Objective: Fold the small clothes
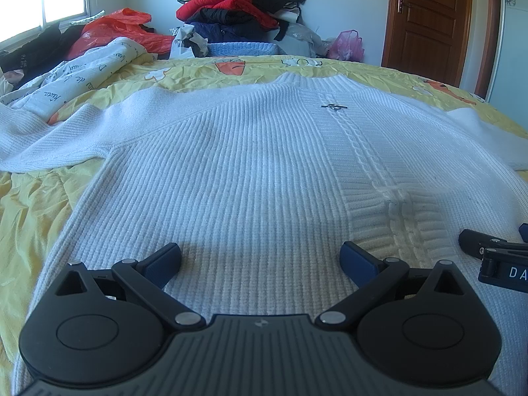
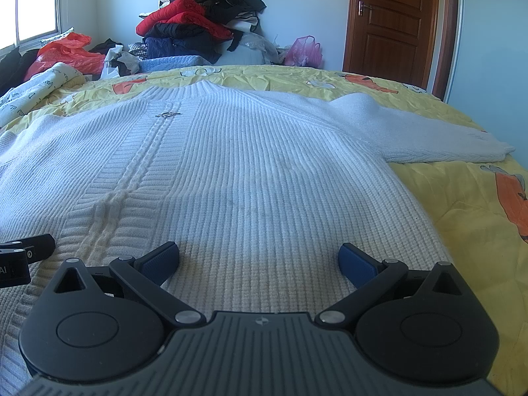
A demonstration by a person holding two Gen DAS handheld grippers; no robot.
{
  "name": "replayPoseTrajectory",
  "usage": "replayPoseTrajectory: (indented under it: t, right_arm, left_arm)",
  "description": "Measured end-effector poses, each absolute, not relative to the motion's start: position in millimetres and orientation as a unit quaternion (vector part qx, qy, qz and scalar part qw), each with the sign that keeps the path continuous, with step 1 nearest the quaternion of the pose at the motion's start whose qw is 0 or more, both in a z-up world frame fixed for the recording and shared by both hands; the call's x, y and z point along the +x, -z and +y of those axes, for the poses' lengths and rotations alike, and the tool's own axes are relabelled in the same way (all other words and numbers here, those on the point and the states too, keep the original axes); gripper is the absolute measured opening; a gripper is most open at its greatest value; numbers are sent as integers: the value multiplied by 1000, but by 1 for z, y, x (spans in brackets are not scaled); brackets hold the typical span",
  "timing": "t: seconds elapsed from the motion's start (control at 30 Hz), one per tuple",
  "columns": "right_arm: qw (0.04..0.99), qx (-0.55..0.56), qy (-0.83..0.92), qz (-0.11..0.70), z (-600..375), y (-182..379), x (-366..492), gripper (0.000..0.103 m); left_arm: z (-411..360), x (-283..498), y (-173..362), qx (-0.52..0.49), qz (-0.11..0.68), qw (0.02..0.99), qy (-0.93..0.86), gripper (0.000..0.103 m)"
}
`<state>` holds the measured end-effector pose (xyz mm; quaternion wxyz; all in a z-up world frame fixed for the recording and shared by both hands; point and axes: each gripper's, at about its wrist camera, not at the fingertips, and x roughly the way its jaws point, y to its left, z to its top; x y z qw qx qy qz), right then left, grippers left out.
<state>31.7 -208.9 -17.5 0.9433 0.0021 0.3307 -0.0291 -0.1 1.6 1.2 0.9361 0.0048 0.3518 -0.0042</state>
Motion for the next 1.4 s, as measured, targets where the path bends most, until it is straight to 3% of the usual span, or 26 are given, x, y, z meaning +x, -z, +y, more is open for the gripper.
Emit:
replayPoseTrajectory:
  t: [1.07,1.4]
  right_arm:
    - [941,-8,8,337,-209,11,49,103]
    - [963,-33,1,268,-304,-36,105,103]
  left_arm:
    - [6,13,-7,17,359,933,6,103]
    - [4,20,-2,14,350,937,13,103]
